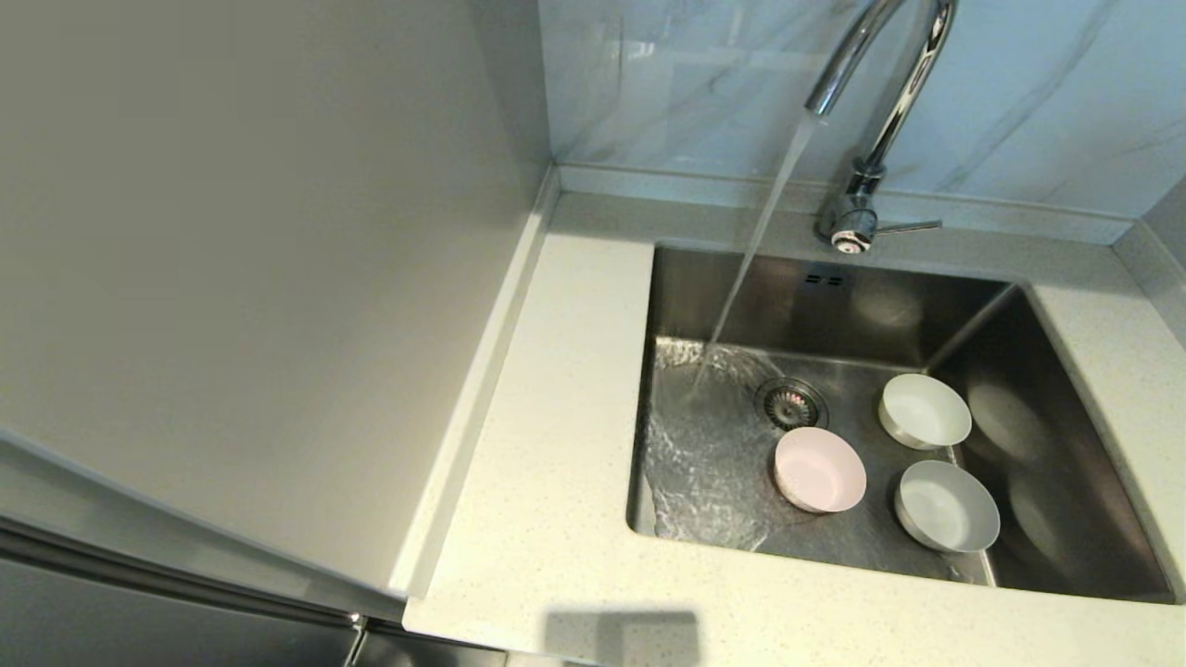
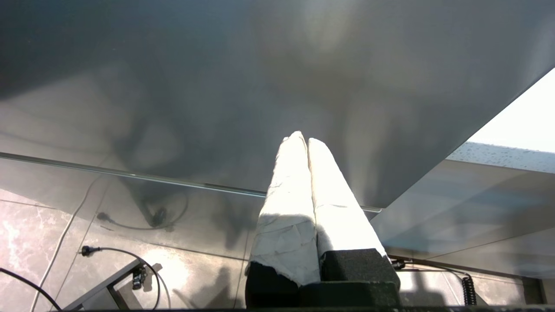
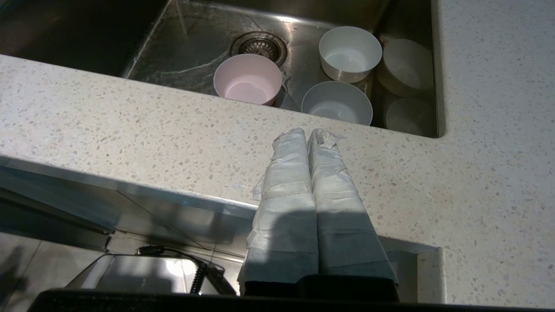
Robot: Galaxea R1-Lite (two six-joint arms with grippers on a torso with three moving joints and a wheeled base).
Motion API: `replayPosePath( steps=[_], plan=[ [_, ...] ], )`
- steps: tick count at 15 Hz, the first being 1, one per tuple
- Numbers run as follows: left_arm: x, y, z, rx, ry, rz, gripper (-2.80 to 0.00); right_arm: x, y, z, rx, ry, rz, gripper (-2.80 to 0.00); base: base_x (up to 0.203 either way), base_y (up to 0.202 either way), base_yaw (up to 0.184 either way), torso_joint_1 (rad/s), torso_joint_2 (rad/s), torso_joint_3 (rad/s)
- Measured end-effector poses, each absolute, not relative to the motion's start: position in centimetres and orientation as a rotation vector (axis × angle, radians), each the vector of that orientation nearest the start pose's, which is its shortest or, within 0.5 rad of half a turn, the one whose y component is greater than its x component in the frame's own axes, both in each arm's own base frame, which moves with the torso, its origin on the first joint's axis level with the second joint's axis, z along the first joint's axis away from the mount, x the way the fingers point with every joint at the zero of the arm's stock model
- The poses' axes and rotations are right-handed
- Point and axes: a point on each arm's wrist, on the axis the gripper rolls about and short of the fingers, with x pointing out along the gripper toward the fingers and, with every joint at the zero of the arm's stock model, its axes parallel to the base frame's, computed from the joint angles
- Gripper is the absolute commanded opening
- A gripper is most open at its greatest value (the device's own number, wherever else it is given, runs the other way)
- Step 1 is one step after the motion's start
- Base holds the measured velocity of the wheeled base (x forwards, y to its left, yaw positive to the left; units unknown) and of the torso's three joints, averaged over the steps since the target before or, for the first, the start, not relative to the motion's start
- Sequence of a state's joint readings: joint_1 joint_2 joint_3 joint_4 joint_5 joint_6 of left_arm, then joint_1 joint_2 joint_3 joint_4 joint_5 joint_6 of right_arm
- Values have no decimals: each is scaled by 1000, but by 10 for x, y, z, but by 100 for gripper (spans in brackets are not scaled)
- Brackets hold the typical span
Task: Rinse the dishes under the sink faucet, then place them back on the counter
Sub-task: Wait for the water to rinse the bowl
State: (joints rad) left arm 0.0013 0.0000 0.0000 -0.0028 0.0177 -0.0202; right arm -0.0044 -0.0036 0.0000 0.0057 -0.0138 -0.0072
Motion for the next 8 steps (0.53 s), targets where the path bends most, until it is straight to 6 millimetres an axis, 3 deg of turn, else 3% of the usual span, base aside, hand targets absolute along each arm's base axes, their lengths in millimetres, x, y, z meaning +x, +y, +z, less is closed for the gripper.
replayPosePath(
  steps=[8],
  plan=[
    [-23, 0, 76, -20, -3, 19, -280, -23, 0, 75, -7, 3, -18, -280, 0, 0, 0, 0, 0, 0]
  ],
)
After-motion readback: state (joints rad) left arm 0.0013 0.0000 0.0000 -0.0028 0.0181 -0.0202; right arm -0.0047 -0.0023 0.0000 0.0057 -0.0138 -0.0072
